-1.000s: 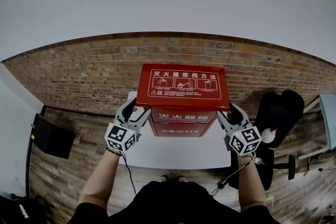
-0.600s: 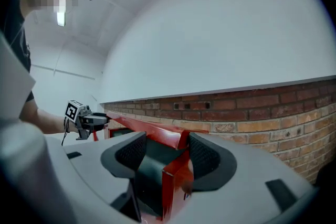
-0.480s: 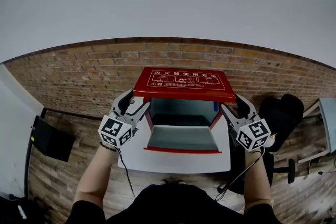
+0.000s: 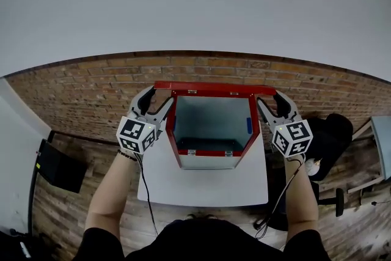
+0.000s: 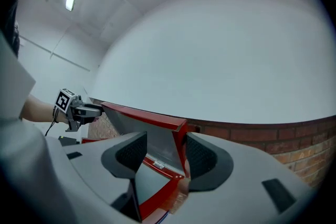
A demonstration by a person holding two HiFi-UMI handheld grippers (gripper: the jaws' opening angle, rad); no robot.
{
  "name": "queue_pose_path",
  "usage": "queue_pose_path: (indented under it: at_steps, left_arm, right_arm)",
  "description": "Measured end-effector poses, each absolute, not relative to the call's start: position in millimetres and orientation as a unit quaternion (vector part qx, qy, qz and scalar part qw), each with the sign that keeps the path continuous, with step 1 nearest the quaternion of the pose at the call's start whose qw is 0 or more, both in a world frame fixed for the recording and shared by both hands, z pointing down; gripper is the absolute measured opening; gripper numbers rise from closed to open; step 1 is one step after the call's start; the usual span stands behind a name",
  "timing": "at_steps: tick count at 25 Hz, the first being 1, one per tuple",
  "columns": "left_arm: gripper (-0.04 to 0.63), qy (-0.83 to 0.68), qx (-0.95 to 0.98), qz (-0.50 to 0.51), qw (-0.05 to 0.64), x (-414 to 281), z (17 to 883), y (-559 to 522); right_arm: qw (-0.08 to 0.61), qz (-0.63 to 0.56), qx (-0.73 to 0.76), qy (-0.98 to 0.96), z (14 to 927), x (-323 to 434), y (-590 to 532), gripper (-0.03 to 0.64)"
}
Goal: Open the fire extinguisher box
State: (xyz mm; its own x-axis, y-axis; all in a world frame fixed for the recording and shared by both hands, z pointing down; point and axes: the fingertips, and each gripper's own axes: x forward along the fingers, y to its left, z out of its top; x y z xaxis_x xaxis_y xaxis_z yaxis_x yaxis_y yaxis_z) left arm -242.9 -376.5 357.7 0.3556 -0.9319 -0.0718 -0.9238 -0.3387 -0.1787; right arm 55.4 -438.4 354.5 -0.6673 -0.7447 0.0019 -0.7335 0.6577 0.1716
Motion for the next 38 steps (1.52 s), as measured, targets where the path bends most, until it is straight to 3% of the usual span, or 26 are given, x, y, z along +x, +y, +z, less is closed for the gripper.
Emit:
queue_pose_path:
  at_steps: [4, 9, 13, 25, 38]
  left_arm:
    - [0.247, 0.594, -0.799, -0.008, 0.09, -253.5, 343.5, -396.1]
    - [0.159, 0.62, -0.78, -0.003, 0.087, -267.8, 333.0, -416.1]
    - [0.1, 0.632, -0.771, -0.002, 0.081, -275.7, 326.3, -432.0]
    - [0.094, 0.635, -0.772, -0.015, 0.039, -286.7, 319.6, -485.0]
    - [0.098, 0.639, -0.769, -0.025, 0.025, -290.6, 321.3, -505.9]
  right_arm:
    - [0.036, -0.086, 0.43, -0.898, 341.5, 54.0, -459.4, 0.224]
    - [0.026, -0.084, 0.463, -0.882, 331.2, 60.2, -482.2, 0.108]
    - [0.02, -0.076, 0.475, -0.877, 325.9, 61.8, -498.8, 0.067]
    - [0.044, -0.064, 0.481, -0.873, 316.5, 48.7, -559.0, 0.064]
    - [0.024, -0.04, 0.487, -0.872, 318.5, 45.5, -578.6, 0.064]
